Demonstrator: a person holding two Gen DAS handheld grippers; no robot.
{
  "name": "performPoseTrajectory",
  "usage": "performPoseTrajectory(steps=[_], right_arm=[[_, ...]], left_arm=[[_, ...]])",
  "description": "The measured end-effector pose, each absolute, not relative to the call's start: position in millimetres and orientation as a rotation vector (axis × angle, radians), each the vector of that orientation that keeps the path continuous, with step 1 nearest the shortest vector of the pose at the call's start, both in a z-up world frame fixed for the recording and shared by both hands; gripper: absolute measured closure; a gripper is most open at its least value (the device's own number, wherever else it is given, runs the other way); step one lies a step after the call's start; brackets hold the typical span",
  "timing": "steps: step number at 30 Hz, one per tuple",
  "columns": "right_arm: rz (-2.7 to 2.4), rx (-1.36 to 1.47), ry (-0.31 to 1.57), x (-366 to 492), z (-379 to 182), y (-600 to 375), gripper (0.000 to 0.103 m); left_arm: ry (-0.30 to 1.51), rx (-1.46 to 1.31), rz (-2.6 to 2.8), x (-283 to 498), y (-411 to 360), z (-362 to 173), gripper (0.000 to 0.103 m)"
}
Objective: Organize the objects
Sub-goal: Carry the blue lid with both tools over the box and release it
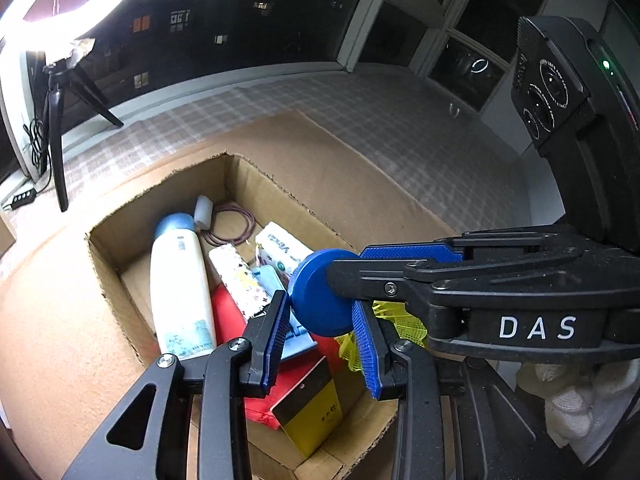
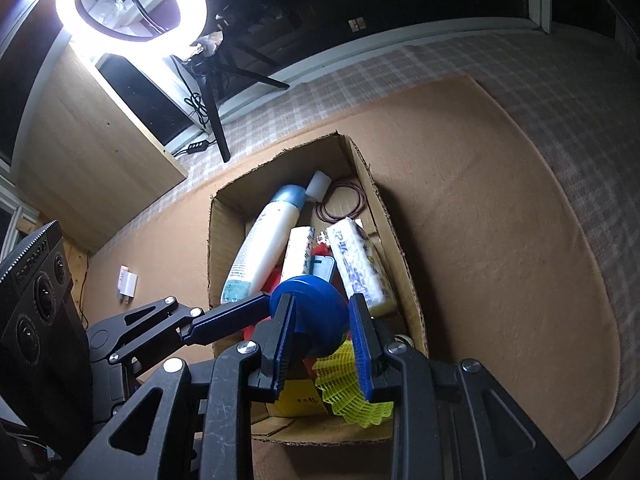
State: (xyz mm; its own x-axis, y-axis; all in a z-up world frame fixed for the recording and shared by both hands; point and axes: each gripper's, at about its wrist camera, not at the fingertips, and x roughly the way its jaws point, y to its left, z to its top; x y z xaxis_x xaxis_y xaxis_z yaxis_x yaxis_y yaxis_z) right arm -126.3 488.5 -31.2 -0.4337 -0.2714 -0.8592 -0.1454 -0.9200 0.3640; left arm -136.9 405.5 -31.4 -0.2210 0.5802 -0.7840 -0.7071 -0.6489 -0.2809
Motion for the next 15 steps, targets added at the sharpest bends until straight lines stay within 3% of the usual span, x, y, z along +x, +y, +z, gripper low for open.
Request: performPoseTrajectory(steps=[15], right_arm=[[-2.519,1.584,-0.646,-138.7,-27.6,488.0,0.078]], left_arm=[[0.205,-1.186,2.002,-154.9,408.6,-29.7,0.069]])
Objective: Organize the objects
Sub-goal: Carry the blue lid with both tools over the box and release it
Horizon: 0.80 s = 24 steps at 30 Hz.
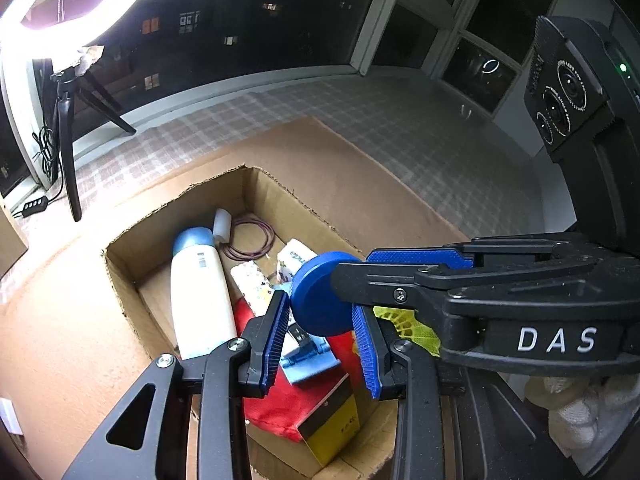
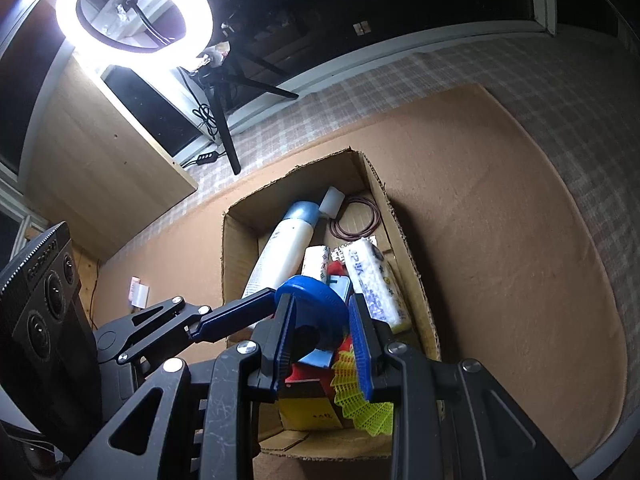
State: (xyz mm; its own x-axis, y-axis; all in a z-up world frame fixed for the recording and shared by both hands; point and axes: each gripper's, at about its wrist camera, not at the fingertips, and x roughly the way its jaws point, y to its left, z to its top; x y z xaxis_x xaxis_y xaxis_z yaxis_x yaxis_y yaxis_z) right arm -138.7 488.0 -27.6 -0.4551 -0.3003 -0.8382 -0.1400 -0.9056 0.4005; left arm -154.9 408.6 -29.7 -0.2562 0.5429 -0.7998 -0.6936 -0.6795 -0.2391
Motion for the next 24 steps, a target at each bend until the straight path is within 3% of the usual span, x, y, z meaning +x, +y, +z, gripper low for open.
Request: performPoseTrajectory(steps=[12,16,24], right_arm=[[-2.492,1.633,-0.628,-137.2,-44.2,495.2,0.076],[-2.538,1.620,-0.617,-130.8,-36.0,496.7,0.062],[-2.609,1.545,-0.596,-121.5,-12.6,491.0,0.061]], left_arm=[[0.293,-1.199,1.958,-146.3,423.8,-41.6,0.066],[0.271,-1.180,1.962,-142.1,416.8,-32.3,0.062],[0.226,-1.145,2.022,-140.3,380.4,-12.2,0.061]])
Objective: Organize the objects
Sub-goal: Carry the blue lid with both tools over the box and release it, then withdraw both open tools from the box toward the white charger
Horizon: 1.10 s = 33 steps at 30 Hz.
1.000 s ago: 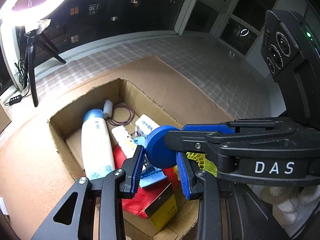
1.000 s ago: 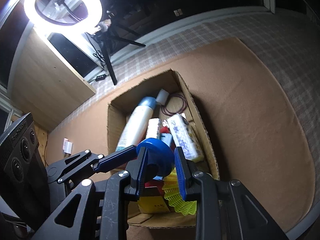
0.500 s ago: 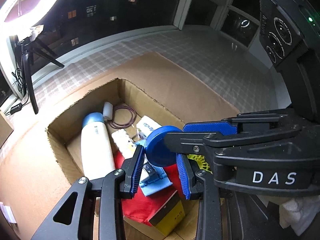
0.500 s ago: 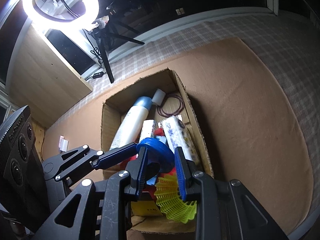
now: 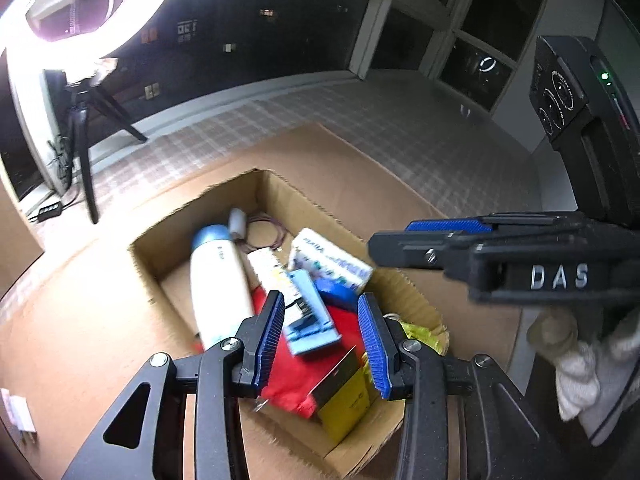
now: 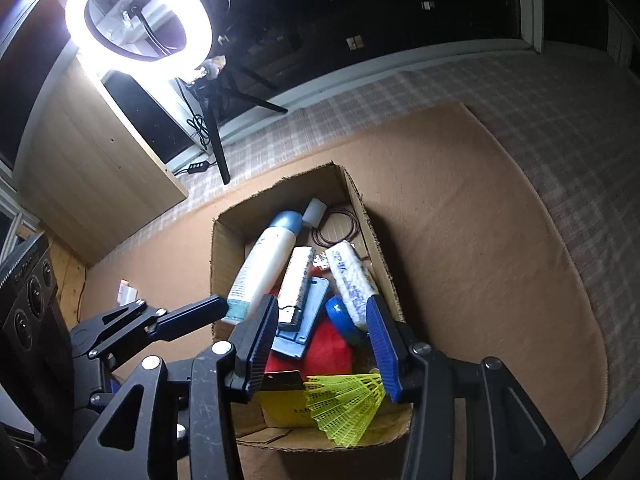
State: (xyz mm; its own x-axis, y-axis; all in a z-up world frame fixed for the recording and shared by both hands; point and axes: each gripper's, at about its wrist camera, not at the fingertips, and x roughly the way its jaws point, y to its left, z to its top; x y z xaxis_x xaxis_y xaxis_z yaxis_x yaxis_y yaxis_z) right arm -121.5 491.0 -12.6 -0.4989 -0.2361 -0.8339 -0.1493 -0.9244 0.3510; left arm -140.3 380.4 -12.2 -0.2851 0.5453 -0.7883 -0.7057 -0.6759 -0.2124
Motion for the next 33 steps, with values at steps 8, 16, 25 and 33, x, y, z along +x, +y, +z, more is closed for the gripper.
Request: performPoseTrajectory(steps=[8,16,25,33], right_arm=[[-2.588,1.515,-0.584,-121.0,-5.9,463.4,0.061],[-2.522,1.452,-0.469,-132.8,-4.3,386.1,0.061],[-2.448,1.413,-0.409,-158.3,-16.7,294.7,0.061],[-2.349,1.472,-0.407,-193.5,-38.8,223.9,0.061]], left_arm=[[0.176,-1.156,2.120,-134.8,310.7,-4.4,0.062],[0.099,-1.250,2.291,-141.6,200.7,-16.6,0.062],[-0.029,-1.381,2.474,-158.7,67.8,-43.1,0.062],[-0.059,-1.454,2.542,-178.8,-7.7,-67.0,0.062]])
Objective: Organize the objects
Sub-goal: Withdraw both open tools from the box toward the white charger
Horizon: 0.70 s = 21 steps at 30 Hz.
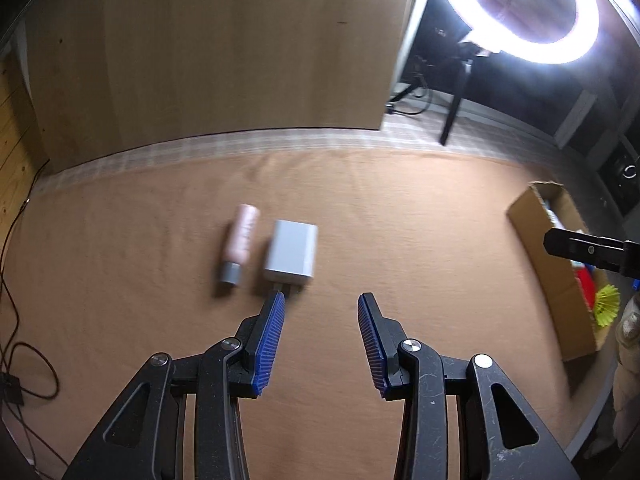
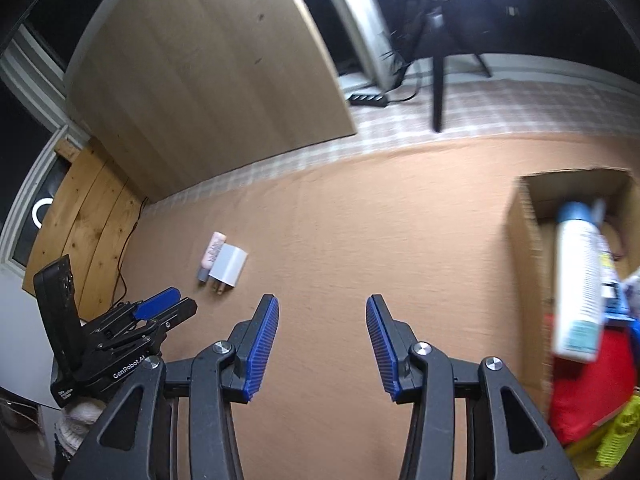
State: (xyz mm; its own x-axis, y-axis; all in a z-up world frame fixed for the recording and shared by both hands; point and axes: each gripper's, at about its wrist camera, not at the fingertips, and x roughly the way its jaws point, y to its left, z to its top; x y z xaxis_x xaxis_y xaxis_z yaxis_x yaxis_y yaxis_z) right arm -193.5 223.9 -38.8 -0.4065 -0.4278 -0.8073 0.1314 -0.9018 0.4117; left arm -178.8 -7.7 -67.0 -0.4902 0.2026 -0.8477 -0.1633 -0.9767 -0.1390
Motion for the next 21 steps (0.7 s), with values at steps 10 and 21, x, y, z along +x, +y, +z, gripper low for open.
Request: performPoseTrajectory(steps=[10,21], right_arm=[[-2.271,1.549,-0.419,-220.3,-57.6,177.1,0.061],[-2.190,1.616,-0.464,-248.6,-71.3,154.9,0.061]], left_arm=[[0.002,-1.502,2.495,-215.8,-8.1,-88.9,0.062],[-0.056,-1.556,2.425,-249.8,-3.8,-112.0,0.062]])
